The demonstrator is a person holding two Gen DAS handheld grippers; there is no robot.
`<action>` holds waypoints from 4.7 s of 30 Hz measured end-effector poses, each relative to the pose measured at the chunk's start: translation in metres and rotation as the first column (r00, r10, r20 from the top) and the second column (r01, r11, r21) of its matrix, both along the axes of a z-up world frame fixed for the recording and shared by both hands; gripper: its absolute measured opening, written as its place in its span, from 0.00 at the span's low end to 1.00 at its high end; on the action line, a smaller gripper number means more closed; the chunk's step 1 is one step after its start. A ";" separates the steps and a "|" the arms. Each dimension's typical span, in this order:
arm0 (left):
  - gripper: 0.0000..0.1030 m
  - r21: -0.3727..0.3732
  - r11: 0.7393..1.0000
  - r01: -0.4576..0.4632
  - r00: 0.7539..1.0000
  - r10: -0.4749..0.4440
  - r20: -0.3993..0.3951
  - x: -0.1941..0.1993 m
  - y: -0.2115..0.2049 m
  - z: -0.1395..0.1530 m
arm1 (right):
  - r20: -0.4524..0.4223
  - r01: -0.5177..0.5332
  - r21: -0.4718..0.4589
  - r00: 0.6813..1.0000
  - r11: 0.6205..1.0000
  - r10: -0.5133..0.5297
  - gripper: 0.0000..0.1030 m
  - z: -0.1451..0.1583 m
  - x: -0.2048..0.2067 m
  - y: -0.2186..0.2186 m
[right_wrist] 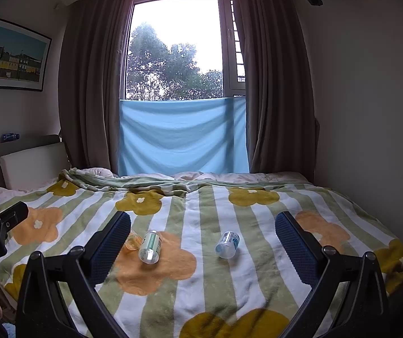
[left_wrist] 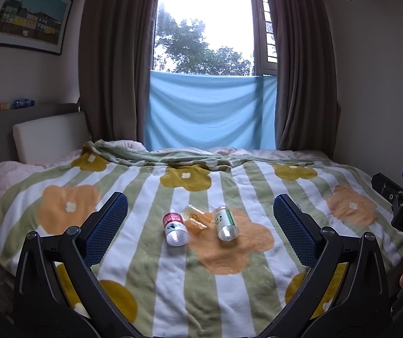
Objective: Flip cup upside down
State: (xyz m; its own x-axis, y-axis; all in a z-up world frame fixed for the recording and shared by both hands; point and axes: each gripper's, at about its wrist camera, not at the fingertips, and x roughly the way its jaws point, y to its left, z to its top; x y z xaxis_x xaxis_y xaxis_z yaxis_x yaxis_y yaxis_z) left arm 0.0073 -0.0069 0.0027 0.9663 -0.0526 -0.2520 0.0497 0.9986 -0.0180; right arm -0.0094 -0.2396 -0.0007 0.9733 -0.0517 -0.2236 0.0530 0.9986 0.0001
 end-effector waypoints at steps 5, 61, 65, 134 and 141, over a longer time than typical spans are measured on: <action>1.00 0.001 1.000 -0.001 1.000 0.001 0.002 0.000 0.000 0.000 | 0.001 0.000 0.001 1.000 1.000 0.000 0.99 -0.001 -0.001 0.000; 1.00 0.085 0.946 0.312 0.633 -0.141 -0.761 0.420 -0.106 -0.128 | -0.233 -0.033 -0.023 0.972 0.999 0.027 1.00 -0.122 0.105 -0.024; 1.00 0.067 0.948 0.310 0.518 -0.109 -0.848 0.454 -0.107 -0.166 | -0.253 -0.029 -0.016 0.967 0.999 0.024 1.00 -0.132 0.112 -0.028; 0.94 -0.012 0.932 0.363 0.431 -0.179 -0.884 0.252 -0.084 -0.225 | -0.221 -0.122 0.122 0.964 0.985 0.146 1.00 -0.097 0.042 -0.026; 0.94 -0.008 0.940 0.341 0.550 -0.206 -0.809 0.222 -0.055 -0.167 | -0.231 -0.143 0.122 0.958 0.982 0.168 1.00 -0.082 0.043 -0.017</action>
State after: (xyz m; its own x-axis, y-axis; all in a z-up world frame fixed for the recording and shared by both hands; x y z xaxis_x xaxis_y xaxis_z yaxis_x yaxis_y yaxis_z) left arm 0.2292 -0.0617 -0.1643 0.3216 -0.1803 -0.9296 0.3540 0.9334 -0.0585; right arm 0.0340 -0.2567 -0.0830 0.8847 0.1319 -0.4472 -0.0922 0.9897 0.1093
